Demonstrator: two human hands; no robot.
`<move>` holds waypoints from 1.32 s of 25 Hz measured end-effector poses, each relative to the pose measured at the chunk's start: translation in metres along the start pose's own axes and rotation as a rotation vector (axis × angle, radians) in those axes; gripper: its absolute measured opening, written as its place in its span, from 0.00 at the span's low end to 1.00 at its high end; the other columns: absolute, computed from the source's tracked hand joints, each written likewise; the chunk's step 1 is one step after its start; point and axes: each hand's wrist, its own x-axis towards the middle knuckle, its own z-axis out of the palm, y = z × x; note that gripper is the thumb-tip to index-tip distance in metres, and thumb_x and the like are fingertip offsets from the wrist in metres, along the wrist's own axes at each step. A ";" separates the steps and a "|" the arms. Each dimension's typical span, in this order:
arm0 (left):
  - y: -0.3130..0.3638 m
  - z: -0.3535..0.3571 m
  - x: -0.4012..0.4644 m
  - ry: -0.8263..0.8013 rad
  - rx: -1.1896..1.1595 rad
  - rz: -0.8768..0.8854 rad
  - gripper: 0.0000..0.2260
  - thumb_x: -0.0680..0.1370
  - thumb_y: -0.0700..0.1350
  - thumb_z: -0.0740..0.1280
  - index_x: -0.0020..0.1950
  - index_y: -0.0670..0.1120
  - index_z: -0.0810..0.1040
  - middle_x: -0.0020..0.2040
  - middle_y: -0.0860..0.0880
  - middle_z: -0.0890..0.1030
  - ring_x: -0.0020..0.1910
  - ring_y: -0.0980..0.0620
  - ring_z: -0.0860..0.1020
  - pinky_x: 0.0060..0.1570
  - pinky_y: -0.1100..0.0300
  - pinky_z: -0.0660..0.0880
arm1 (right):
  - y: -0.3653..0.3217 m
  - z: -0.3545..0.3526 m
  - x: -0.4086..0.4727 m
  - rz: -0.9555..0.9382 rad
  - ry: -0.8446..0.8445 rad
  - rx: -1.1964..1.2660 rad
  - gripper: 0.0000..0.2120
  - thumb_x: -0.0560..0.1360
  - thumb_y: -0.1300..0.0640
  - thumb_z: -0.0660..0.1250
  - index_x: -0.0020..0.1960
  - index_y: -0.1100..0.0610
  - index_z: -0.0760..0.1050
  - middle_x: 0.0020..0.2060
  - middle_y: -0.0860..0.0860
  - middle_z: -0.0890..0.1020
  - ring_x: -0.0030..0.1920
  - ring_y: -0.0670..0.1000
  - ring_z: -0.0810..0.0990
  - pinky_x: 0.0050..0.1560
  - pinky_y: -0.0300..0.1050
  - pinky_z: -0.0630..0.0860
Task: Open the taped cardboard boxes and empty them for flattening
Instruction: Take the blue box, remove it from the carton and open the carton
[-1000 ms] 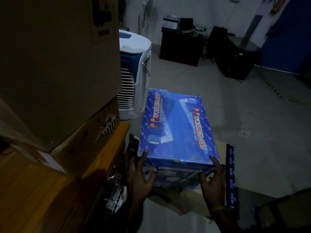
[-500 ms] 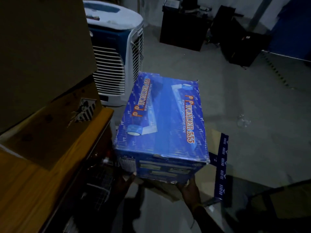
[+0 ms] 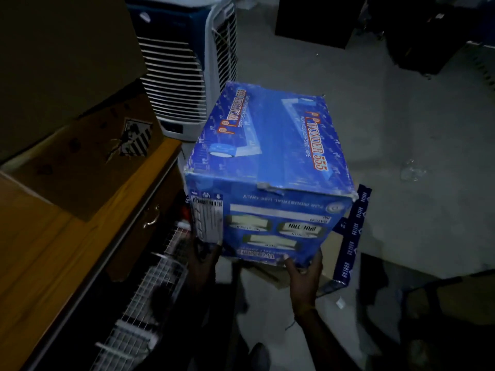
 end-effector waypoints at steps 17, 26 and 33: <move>0.093 0.042 -0.059 0.117 -0.206 0.086 0.16 0.75 0.48 0.73 0.62 0.57 0.80 0.58 0.47 0.84 0.57 0.41 0.82 0.51 0.45 0.79 | -0.071 -0.045 0.008 -0.137 0.065 0.231 0.33 0.74 0.62 0.73 0.75 0.52 0.66 0.66 0.53 0.74 0.66 0.48 0.76 0.56 0.45 0.81; 0.155 -0.050 -0.171 0.279 -0.412 0.208 0.19 0.79 0.39 0.68 0.70 0.48 0.74 0.56 0.47 0.84 0.50 0.51 0.84 0.41 0.57 0.81 | -0.115 -0.050 -0.122 -0.310 -0.011 0.207 0.33 0.74 0.62 0.73 0.75 0.52 0.65 0.65 0.52 0.72 0.64 0.45 0.74 0.53 0.28 0.76; 0.182 -0.181 -0.319 0.459 -0.564 0.331 0.17 0.79 0.39 0.67 0.66 0.52 0.76 0.60 0.48 0.83 0.54 0.51 0.82 0.46 0.54 0.81 | -0.141 -0.067 -0.287 -0.429 -0.258 0.287 0.33 0.74 0.65 0.72 0.76 0.58 0.64 0.66 0.56 0.71 0.58 0.30 0.74 0.51 0.23 0.72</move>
